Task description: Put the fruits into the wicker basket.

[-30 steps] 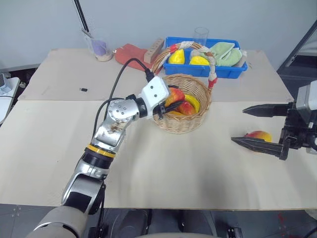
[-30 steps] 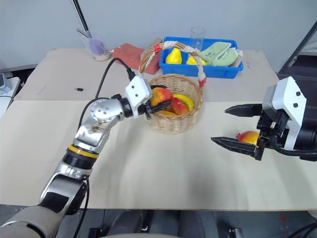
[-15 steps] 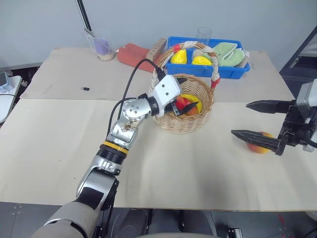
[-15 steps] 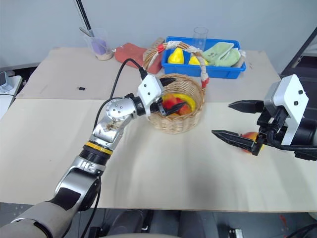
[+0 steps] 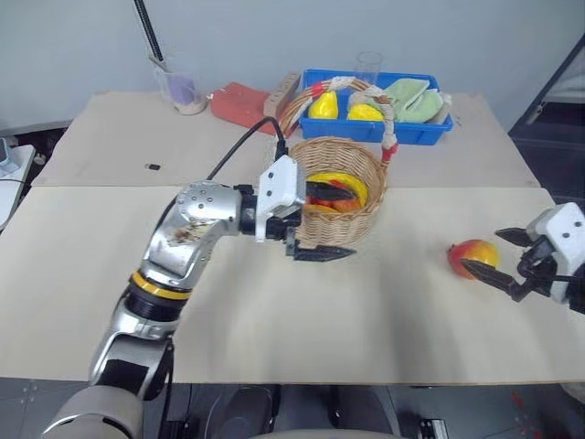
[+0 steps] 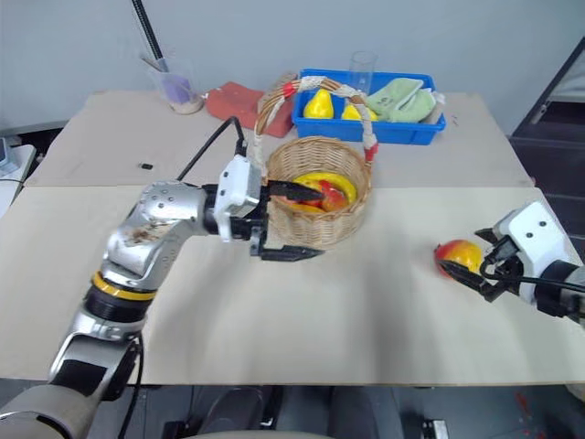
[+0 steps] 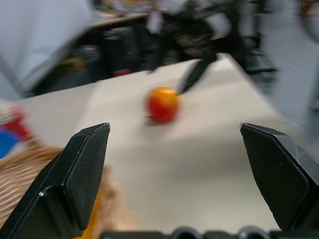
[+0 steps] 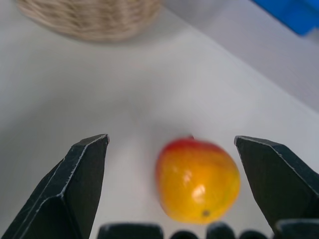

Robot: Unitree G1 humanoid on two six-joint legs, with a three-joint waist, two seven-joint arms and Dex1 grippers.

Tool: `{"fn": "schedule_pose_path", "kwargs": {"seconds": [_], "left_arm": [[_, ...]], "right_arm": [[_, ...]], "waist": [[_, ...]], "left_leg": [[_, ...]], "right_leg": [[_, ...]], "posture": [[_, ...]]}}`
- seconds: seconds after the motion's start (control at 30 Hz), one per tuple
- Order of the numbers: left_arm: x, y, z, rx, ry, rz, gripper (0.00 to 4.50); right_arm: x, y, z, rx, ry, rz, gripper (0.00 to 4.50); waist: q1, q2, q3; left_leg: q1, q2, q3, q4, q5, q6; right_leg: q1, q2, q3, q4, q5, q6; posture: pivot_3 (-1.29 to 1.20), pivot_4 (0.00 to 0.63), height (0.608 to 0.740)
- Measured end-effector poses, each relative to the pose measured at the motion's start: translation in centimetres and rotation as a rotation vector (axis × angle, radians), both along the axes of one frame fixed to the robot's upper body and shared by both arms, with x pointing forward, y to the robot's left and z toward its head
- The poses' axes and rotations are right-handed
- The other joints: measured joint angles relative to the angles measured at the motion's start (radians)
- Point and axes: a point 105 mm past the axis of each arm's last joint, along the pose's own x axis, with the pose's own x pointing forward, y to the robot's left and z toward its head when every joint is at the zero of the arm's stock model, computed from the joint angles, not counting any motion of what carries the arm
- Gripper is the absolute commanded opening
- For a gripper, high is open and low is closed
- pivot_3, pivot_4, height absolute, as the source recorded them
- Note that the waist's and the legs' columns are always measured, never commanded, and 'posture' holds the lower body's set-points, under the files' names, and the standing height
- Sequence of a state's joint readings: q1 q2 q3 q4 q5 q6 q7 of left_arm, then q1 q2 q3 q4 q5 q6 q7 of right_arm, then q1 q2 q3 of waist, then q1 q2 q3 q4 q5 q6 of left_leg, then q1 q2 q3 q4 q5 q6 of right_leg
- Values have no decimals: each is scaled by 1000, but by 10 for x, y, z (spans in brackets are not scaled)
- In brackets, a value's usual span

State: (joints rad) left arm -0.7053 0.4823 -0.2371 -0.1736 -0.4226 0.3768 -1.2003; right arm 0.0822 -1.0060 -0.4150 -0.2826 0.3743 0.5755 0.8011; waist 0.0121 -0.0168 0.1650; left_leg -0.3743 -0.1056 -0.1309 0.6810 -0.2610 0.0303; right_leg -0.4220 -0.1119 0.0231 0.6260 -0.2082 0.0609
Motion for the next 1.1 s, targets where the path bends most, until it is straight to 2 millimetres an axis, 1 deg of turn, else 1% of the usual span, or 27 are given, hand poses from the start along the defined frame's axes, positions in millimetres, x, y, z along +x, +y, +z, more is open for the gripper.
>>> {"fn": "schedule_pose_path", "kwargs": {"seconds": [0.13, 0.23, 0.37, 0.53, 0.6, 0.67, 0.7, 0.83, 0.93, 0.97, 1.03, 1.1], "left_arm": [[-3, 4, -6, 23, 30, -5, 4456], [-5, 5, -7, 27, 33, -3, 4456], [-6, 7, -12, 35, 53, 4, 4456], [-7, 8, -13, 41, 47, 9, 4456], [-6, 9, -13, 41, 47, 13, 4500], [-6, 9, -13, 42, 46, 19, 4500], [-5, 9, -13, 41, 46, 21, 4500], [-3, 13, -12, 41, 45, 43, 4500], [1, 27, -13, 36, 71, 96, 4500], [1, 36, -13, 28, 94, 127, 4500], [5, 54, -11, 14, 126, 201, 4500], [8, 72, -3, -22, 150, 275, 4500]], "right_arm": [[13, -14, -11, -17, 26, -45, 4500], [18, -18, -16, -14, 48, -55, 4500], [29, -18, -16, 23, 61, -51, 4500], [30, -16, -30, 66, 132, -61, 4500], [29, -15, -34, 74, 156, -62, 3949], [29, -15, -35, 81, 158, -63, 3300], [30, -14, -35, 85, 157, -63, 3090], [29, -9, -33, 86, 151, -43, 3078], [24, 7, -22, 98, 131, 28, 3078], [20, 20, -11, 109, 124, 80, 3077], [14, 48, 16, 124, 82, 196, 3077], [7, 92, 59, 148, -26, 363, 3077]], "waist": [[-3, 0, 0], [-3, 0, 0], [-6, 0, 0], [0, 0, 0], [-1, 0, 0], [-1, 0, 0], [-1, 0, 0], [-3, 0, 0], [-6, 1, 0], [-9, 2, 1], [-16, 3, 1], [-23, 2, 1]], "left_leg": [[0, 0, 0, 0, 0, 0], [0, 0, 0, -1, 0, 0], [0, 0, 1, -1, 0, 0], [0, 0, 1, -1, 0, 0], [0, 0, 1, -1, 0, 0], [0, 0, 1, -1, 0, 0], [0, 0, 1, -1, 0, 0], [0, 0, 1, -1, 0, 0], [0, 1, 1, -2, 0, 0], [0, 1, 2, -2, 0, 0], [0, 2, 2, -2, 0, 0], [1, 4, 3, -2, 0, 0]], "right_leg": [[0, 1, 0, 0, 0, 0], [-1, 1, 1, 0, 0, 0], [-1, 1, 3, 0, 0, 0], [-1, 1, 3, 0, 0, 0], [-1, 1, 3, 0, 0, 0], [-1, 1, 3, 0, 0, 0], [-1, 1, 3, 0, 0, 0], [-2, 2, 4, 0, 0, 0], [-3, 2, 5, 0, 0, 0], [-5, 2, 6, 1, 0, 0], [-5, 3, 8, 2, 0, 0], [-4, 5, 8, 1, 0, 0]], "posture": [[0, 150, 740], [0, 150, 740], [0, 150, 740], [0, 150, 740], [0, 150, 740], [0, 150, 740], [0, 150, 740], [0, 150, 740], [0, 150, 740], [0, 150, 740], [0, 150, 740], [0, 150, 740]]}}
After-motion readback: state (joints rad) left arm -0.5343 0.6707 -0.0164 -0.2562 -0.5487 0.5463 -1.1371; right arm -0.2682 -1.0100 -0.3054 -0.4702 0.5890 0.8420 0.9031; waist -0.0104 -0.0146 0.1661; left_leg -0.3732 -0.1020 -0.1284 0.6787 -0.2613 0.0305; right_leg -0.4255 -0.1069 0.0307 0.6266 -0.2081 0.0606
